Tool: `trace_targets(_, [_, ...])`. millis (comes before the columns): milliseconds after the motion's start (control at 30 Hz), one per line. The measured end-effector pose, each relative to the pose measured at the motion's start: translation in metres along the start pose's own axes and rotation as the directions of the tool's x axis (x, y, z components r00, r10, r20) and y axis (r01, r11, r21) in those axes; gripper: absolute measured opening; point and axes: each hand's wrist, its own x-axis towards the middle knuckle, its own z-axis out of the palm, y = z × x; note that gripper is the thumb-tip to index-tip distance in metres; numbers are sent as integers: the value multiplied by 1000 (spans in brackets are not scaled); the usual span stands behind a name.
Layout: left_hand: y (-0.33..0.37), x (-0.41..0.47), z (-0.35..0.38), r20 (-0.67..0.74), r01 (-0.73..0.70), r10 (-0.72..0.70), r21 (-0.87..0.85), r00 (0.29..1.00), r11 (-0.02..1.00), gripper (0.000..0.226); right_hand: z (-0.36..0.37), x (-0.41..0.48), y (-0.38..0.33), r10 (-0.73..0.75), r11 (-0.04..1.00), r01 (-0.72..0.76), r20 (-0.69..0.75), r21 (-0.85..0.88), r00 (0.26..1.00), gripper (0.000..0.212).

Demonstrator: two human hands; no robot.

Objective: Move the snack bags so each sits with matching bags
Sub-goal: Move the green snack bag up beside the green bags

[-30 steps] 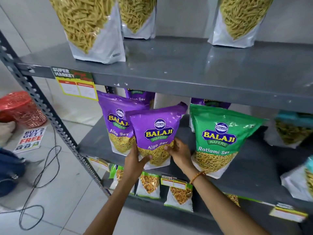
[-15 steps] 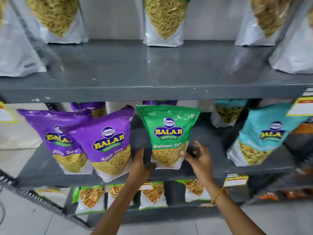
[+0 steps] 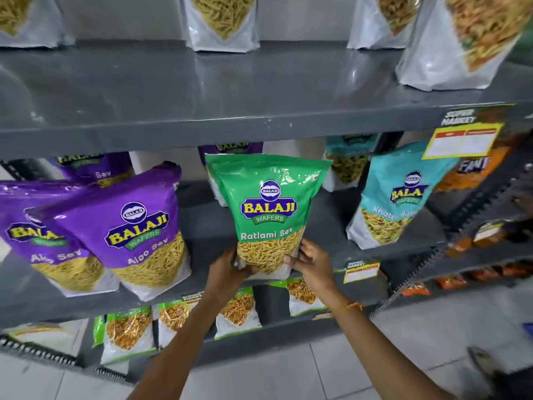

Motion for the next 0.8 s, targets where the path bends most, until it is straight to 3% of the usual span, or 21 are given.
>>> trace_targets(200, [50, -60, -10, -74, -185, 185, 6, 980, 983, 56, -27, -60, -60, -60, 998, 62, -54, 33, 997, 44])
trace_targets(433, [124, -104, -53, -203, -388, 376, -23, 904, 921, 61, -37, -97, -166, -303, 953, 302, 5, 35, 953, 45])
trace_targets(500, [147, -107, -69, -231, -447, 427, -38, 874, 894, 70, -37, -95, -196, -361, 932, 359, 25, 48, 932, 44])
trace_targets(667, [211, -99, -114, -336, -576, 543, 1, 770, 817, 57, -26, -72, -276, -500, 866, 498, 71, 50, 863, 39])
trace_targets(800, [247, -67, -149, -357, -600, 562, 4, 746, 800, 52, -8, -33, -322, -555, 832, 551, 54, 67, 830, 38])
